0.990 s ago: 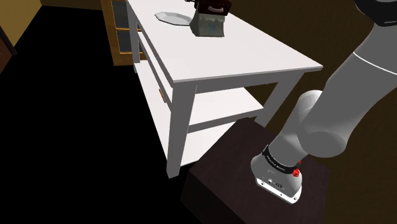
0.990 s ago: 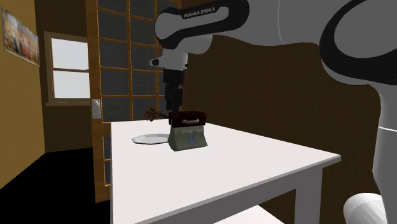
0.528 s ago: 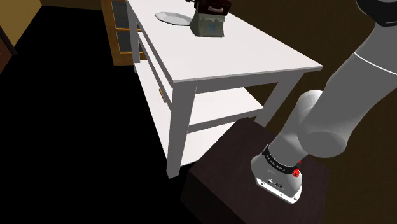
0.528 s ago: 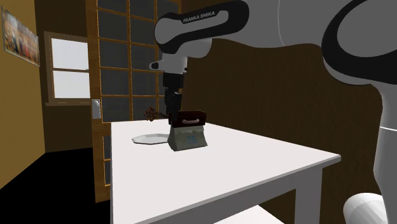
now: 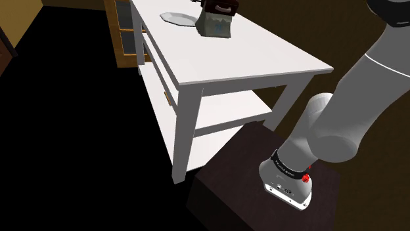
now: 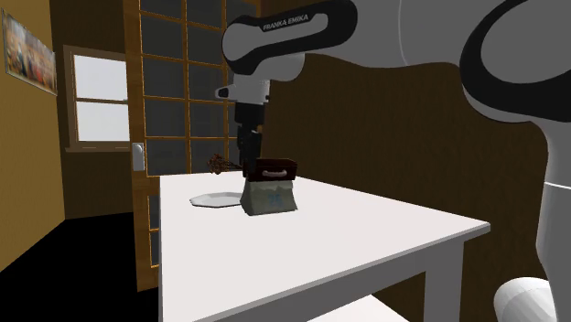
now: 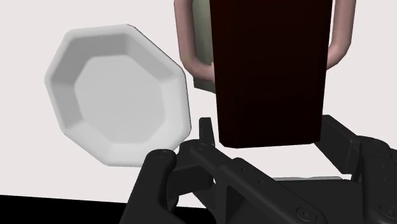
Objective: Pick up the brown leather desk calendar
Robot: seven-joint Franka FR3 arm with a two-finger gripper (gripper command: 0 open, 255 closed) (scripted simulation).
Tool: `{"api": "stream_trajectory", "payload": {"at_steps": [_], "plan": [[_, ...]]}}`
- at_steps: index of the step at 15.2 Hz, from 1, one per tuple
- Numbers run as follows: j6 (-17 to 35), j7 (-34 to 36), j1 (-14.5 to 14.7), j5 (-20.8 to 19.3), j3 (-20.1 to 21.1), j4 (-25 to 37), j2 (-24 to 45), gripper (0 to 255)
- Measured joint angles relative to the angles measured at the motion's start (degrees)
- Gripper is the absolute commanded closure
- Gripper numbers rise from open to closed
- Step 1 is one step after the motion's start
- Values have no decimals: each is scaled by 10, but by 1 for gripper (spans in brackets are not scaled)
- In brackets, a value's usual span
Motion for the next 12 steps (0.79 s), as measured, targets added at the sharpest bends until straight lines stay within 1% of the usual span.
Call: {"api": "stream_trajectory", "payload": {"at_steps": [6, 12], "plan": [[-50, -7, -2, 8, -3, 68, 20, 255], [-107, -18, -8, 22, -7, 158, 54, 255]]}}
